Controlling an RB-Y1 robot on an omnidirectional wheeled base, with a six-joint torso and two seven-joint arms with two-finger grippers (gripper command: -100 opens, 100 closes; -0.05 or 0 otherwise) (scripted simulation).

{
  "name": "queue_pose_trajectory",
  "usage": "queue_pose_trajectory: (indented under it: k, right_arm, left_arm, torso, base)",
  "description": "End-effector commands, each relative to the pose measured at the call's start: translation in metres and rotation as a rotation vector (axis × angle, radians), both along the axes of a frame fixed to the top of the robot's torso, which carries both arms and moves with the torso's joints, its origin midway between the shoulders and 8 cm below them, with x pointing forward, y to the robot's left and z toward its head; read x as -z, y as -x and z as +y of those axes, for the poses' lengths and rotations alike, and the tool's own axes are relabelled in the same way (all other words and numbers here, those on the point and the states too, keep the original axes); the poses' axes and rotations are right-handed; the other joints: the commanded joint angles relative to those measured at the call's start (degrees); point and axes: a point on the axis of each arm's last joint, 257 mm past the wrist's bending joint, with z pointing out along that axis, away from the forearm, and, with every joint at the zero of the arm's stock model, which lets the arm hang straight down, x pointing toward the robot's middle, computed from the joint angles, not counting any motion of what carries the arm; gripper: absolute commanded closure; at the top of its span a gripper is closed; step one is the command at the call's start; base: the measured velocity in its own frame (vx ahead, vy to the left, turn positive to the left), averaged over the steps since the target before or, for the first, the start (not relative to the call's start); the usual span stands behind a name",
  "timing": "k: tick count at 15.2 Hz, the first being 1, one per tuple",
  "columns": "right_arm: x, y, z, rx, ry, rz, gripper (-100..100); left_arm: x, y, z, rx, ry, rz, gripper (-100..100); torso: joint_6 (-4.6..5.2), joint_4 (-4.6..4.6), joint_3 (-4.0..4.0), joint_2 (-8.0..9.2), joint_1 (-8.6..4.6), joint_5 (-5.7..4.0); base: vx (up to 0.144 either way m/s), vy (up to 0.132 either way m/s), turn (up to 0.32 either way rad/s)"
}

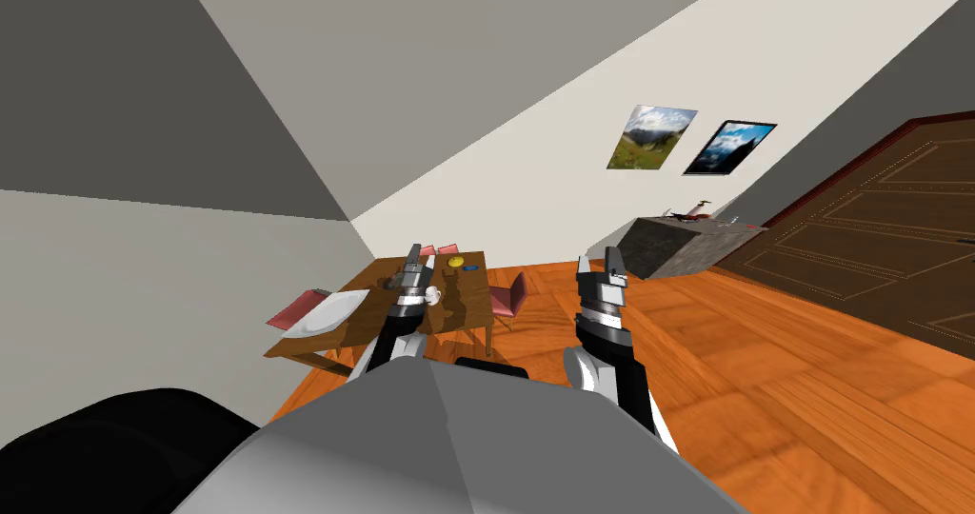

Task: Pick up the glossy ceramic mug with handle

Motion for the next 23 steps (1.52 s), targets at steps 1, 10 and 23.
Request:
queue_pose_trajectory:
  k: [1,10,23]
  right_arm:
    - [0.000,0.000,0.000,0.000,0.000,0.000,0]
    - [0.000,0.000,0.000,0.000,0.000,0.000,0]
    - [0.000,0.000,0.000,0.000,0.000,0.000,0]
  left_arm:
    - [0.011,-0.009,-0.002,0.015,-0.022,0.035,-100]
    - [0.074,-0.059,0.002,0.044,-0.093,0.235,-100]
    - [0.174,-0.125,0.037,0.011,-0.163,0.550,-100]
  torso:
    - [0.00,0.00,0.00,0.00,0.00,0.00]
    - [0.01,0.03,0.07,0.13,0.23,0.05]
    - [0.00,0.02,0.05,0.09,0.14,0.04]
  base:
    - [-0.012,0.011,-0.004]
    - [-0.041,0.046,-0.022]
    - [-0.034,0.036,-0.031]
